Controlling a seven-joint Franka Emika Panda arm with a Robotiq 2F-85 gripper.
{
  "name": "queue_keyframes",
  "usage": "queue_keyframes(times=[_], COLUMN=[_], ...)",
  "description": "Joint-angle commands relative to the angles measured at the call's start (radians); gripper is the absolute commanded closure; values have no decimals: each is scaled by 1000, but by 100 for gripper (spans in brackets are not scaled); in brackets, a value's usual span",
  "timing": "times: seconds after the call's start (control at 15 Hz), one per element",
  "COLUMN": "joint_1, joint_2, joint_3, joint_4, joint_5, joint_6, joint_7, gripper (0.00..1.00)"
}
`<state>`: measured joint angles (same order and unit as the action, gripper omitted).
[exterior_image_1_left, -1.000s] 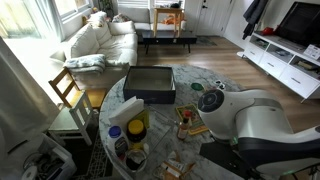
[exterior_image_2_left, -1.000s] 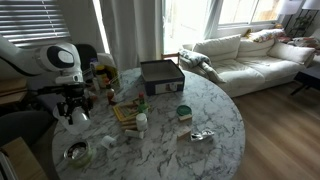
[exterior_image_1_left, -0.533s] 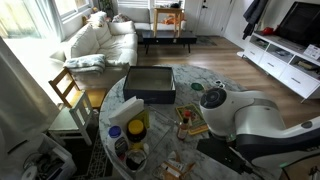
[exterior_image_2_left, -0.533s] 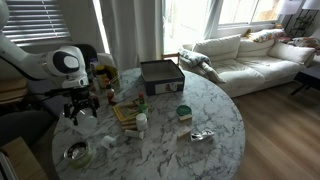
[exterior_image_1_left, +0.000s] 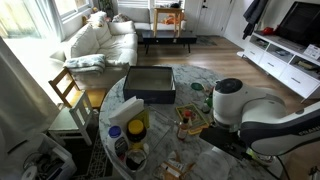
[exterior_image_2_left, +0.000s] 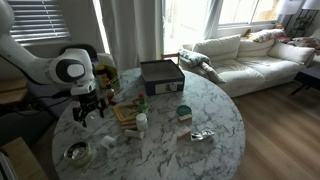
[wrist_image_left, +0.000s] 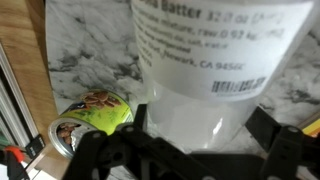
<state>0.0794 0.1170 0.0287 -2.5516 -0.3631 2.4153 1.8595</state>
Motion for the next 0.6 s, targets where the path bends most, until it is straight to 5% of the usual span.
queue_keyframes(times=[0.0, 0.53], joint_1=[-40, -108], joint_2=[-27, -7], joint_3=[-26, -40], joint_4=[-68, -78], joint_5=[115, 555], joint_6=[124, 163], joint_7=[-125, -496], gripper=[0, 0])
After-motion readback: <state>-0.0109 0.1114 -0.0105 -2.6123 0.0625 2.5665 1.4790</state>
